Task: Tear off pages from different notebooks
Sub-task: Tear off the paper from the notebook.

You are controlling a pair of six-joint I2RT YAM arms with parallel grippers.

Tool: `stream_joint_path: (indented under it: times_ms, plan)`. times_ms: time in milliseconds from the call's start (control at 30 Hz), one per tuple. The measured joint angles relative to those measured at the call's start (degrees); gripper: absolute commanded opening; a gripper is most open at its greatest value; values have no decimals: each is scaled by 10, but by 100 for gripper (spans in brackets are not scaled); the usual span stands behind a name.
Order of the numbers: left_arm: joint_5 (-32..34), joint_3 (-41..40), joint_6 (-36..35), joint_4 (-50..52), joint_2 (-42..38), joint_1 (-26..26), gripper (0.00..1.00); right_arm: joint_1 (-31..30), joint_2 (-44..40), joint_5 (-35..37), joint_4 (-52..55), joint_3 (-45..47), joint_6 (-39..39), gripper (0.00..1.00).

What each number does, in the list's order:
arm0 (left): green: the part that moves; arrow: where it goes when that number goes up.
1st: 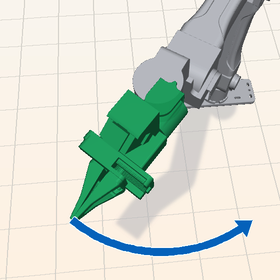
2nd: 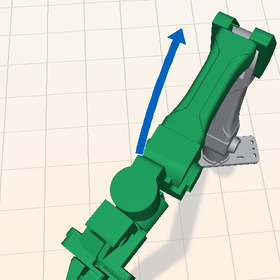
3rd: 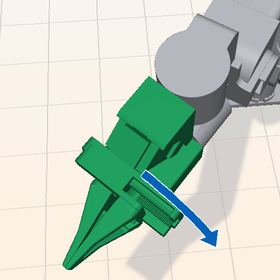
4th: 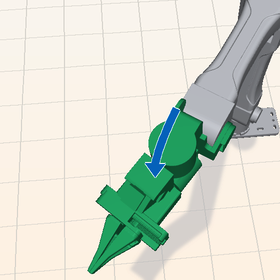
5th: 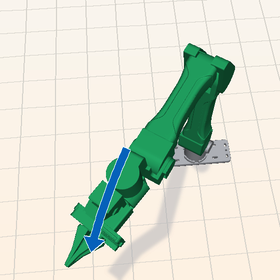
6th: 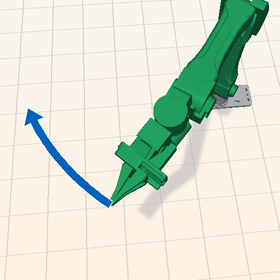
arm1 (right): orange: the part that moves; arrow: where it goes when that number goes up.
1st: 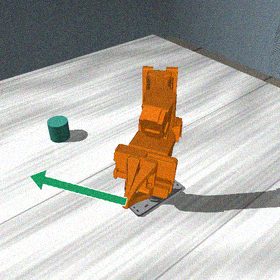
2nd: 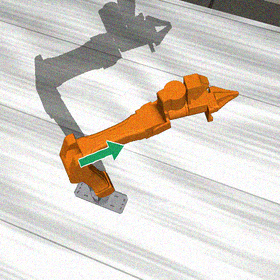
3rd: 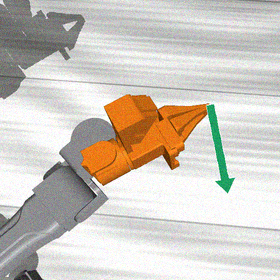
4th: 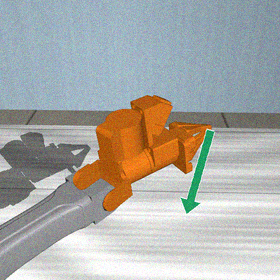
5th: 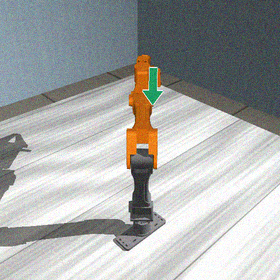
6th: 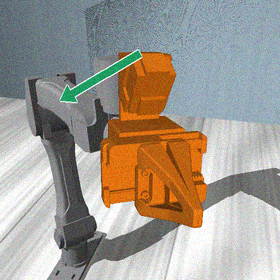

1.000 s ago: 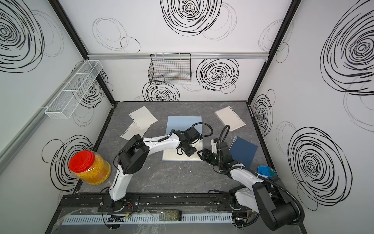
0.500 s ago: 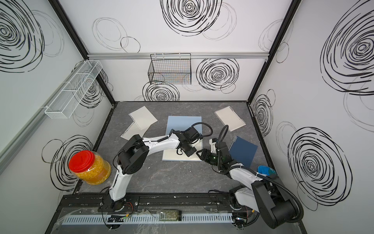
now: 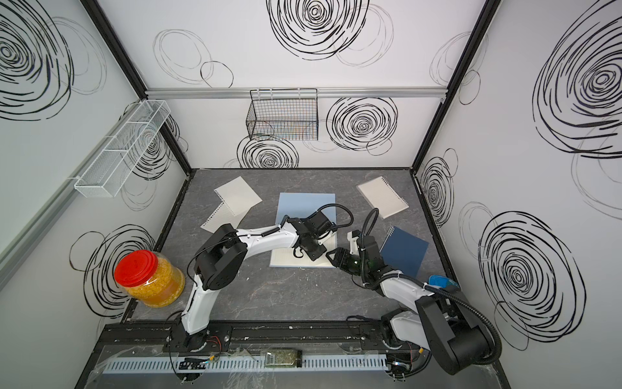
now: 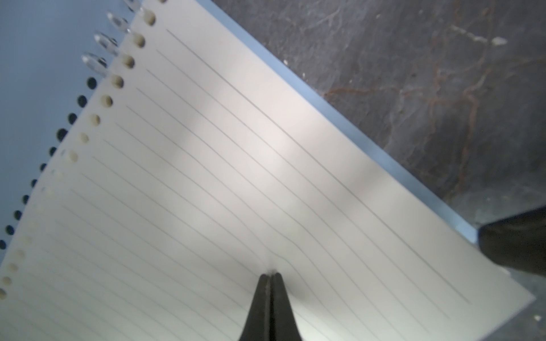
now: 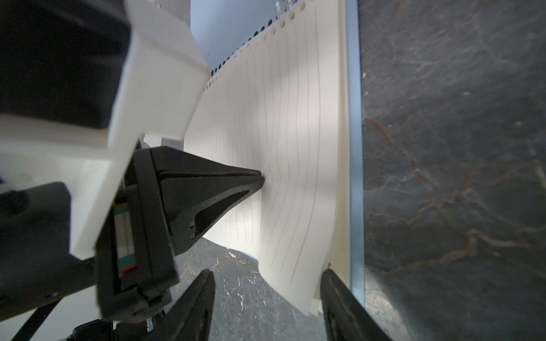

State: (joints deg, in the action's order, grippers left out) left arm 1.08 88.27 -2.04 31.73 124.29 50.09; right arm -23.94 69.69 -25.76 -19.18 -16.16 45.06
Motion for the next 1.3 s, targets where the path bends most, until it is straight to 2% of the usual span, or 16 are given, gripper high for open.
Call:
stream_joint_path:
  times_ms: [633, 1300]
  plan:
    - [-4, -3, -1, -3, -1, 0, 0, -3, 26, -1, -25, 0, 6, 60]
    - [-8, -5, -1, -6, -3, 0, 0, -3, 59, -1, -102, 25, 62, 60]
